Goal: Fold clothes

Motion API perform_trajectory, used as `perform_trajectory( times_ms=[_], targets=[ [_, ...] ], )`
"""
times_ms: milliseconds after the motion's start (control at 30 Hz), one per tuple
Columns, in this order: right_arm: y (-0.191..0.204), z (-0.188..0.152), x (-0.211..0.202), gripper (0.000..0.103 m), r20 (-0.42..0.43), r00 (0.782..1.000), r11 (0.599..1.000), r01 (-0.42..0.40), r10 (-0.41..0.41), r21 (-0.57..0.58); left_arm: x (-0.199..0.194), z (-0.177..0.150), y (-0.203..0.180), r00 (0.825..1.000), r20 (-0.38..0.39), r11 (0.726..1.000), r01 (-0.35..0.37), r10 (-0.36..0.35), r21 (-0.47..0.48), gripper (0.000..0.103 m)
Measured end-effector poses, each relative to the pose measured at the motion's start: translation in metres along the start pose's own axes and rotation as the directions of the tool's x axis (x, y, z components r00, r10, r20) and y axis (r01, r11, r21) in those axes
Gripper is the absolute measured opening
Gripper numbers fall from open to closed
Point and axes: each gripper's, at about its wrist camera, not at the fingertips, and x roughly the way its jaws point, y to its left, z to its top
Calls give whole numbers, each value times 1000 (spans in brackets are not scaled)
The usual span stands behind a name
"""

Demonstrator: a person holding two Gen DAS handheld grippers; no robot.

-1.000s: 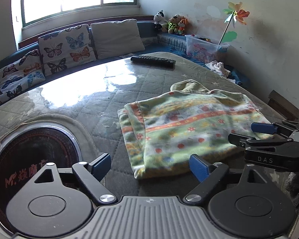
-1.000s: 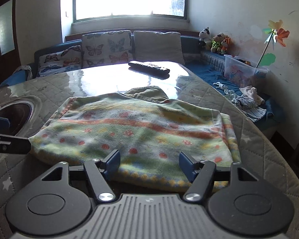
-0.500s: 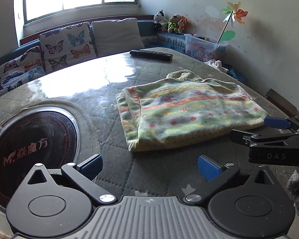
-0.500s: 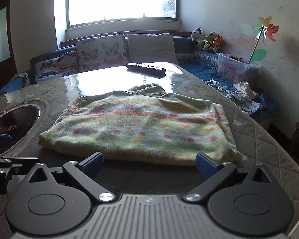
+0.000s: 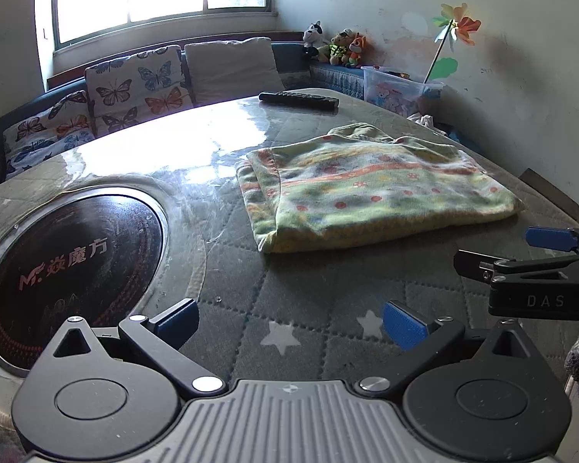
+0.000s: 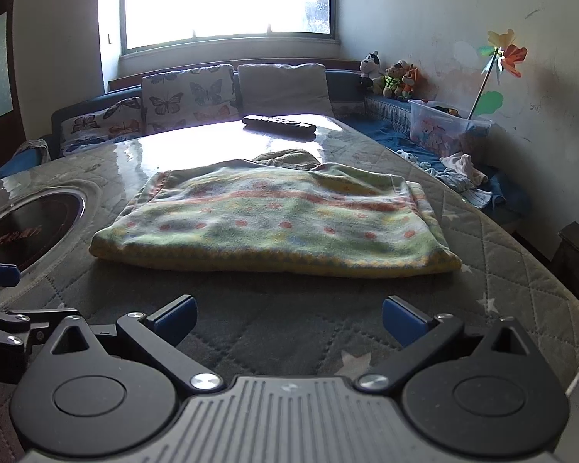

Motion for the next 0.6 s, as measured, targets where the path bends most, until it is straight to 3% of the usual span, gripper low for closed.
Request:
perform_trajectory(
  times_ms=[600],
  targets=[
    [2,-17,-12,103,-15,1000,999,27,-26,32,-6,-13,-7,1000,10,999,-19,18,36,103]
  ],
)
